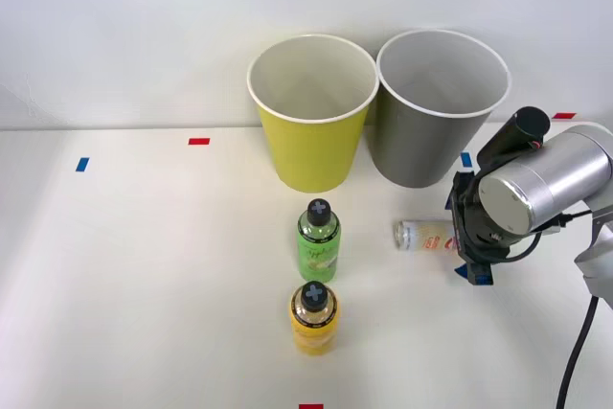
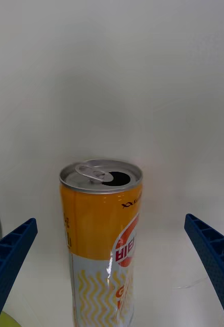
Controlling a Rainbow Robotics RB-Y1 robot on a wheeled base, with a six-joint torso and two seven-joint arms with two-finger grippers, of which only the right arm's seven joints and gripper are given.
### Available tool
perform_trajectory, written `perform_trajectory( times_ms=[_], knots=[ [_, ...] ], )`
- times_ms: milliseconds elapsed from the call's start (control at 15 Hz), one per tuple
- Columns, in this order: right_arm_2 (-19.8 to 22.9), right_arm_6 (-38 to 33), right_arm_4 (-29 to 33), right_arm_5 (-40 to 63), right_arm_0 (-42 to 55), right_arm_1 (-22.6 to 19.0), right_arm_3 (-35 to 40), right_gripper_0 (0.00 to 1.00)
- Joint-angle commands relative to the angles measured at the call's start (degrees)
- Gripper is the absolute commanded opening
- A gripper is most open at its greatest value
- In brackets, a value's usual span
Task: Put cans in the gray bin, plastic bottles in the light green bin
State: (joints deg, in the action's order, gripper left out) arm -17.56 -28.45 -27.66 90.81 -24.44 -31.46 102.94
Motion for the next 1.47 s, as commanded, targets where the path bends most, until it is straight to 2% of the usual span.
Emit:
perform_trajectory(
  times_ms=[67,333,667,733,800,867,933,1133,1267,1467],
  knots=[
    [-0.02,0.68,0.59,-0.02,-0.08,1.31,-1.86,1.0],
    [-1.52,1.3,2.35,-0.11,-1.92,2.63,-6.35,1.0],
    [-1.6,1.65,4.37,-0.02,-2.1,3.16,-6.7,1.0],
    [-1.6,1.91,4.55,-0.02,-2.1,3.25,-6.7,0.69],
    [-1.6,2.17,4.81,-0.02,-2.1,3.16,-6.7,0.19],
    [-1.69,2.35,5.34,-0.11,-2.1,3.34,-6.7,0.12],
    [-1.78,2.53,6.22,-0.02,-2.1,3.6,-6.7,0.09],
    [-3.19,2.88,8.24,-0.02,-2.01,3.69,-6.7,0.06],
    [-3.19,3.14,11.58,-0.02,-1.31,5.27,-6.61,0.05],
    [-3.19,4.02,12.9,-0.02,-1.13,5.53,-6.26,0.05]
  ],
)
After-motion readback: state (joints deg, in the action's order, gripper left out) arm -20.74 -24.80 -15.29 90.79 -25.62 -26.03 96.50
